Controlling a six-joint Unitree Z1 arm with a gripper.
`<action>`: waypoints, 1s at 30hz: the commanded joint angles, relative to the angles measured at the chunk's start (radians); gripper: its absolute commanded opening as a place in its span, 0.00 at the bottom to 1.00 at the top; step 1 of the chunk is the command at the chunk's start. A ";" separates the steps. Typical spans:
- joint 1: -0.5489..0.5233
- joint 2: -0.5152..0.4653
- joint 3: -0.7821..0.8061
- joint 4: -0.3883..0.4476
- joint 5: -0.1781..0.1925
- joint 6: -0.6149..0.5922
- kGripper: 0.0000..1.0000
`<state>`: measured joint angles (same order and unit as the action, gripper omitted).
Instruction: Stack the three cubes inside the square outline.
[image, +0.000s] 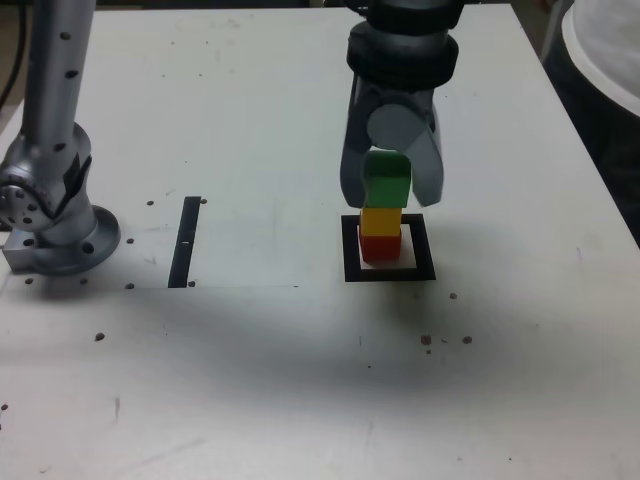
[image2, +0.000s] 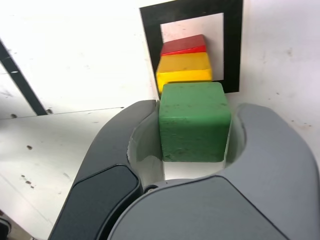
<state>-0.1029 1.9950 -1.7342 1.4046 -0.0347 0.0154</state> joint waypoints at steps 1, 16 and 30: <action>0.002 0.003 0.006 -0.004 -0.001 0.003 1.00; 0.003 -0.086 0.076 -0.052 0.032 0.004 1.00; 0.003 -0.314 0.291 -0.040 0.128 0.003 1.00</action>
<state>-0.1008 1.7120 -1.4712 1.3634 0.0901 0.0185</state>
